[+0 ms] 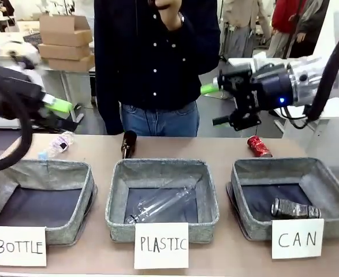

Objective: Sort the can waste into the basket.
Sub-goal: Pick up the can waste from the table and place it in the right Fabric basket.

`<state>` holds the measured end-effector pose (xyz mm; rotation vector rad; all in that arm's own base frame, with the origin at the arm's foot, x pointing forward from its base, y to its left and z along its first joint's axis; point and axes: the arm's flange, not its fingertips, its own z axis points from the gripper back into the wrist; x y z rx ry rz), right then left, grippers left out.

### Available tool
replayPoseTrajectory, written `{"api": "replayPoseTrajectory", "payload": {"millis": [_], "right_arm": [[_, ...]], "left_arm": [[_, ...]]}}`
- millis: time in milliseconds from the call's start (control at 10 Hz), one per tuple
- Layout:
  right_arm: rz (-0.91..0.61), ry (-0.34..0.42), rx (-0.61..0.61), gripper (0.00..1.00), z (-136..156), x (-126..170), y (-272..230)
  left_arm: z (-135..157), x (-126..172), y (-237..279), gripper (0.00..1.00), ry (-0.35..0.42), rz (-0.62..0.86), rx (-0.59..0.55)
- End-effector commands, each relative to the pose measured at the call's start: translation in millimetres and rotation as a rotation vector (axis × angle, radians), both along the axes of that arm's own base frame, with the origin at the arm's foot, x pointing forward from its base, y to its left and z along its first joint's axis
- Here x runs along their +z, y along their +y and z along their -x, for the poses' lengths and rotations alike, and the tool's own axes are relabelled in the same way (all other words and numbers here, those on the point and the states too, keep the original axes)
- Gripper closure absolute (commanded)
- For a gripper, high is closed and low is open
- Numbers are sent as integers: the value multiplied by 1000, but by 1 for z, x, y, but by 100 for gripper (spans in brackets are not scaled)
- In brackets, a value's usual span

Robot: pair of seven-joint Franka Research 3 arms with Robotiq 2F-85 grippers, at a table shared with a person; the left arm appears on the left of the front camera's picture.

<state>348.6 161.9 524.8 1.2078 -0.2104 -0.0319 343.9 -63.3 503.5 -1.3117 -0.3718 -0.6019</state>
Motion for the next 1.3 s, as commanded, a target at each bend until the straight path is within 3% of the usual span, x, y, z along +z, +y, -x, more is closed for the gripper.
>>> {"api": "replayPoseTrajectory", "payload": {"millis": [0,100,200,300,1200], "right_arm": [[-184,10,26,0,-8,3,-31],[-162,24,-23,0,-9,1,-50],[-139,56,-56,0,-9,0,-67],[-135,26,-10,0,-6,11,-29],[-135,26,-10,0,-6,11,-29]], "left_arm": [[5,-8,26,0,13,175,166],[0,0,0,0,0,0,0],[0,0,0,0,0,0,0],[0,0,0,0,0,0,0],[0,0,0,0,0,0,0]]}}
